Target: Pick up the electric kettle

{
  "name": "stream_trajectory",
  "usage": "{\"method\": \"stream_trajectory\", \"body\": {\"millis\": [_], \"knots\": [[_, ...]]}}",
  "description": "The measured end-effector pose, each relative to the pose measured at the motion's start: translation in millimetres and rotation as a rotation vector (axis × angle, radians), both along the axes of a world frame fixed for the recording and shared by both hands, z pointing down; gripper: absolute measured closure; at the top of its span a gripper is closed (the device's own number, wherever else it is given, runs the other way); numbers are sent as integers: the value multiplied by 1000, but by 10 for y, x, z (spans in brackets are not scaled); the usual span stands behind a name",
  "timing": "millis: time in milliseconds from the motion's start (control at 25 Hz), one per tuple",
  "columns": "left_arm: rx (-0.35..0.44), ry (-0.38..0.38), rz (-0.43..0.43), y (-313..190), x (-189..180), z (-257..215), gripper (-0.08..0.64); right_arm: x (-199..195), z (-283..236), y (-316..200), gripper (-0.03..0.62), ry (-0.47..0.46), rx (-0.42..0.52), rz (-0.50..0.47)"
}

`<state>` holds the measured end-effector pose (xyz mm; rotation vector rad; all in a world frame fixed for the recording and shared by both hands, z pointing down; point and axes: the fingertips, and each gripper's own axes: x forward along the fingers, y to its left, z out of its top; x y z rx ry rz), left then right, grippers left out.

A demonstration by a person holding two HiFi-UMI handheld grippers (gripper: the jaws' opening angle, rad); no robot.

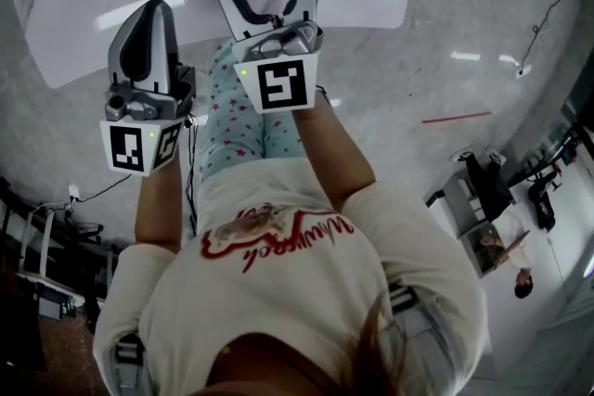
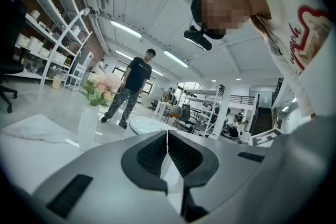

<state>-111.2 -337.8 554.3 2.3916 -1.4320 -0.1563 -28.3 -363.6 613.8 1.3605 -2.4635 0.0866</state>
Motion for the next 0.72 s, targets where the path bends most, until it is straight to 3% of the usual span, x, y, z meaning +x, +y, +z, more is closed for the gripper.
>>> {"method": "stream_trajectory", "body": {"millis": [160,480,720], "knots": [[-16,0,-5,6,-49,119,546,-39,245,-36,393,22,-11,7],[-32,-9,-10,30,-156,240,546,58,392,-134,427,29,7,148],[-29,-7,-2,5,49,202,546,412,362,-324,439,-9,26,305]]}}
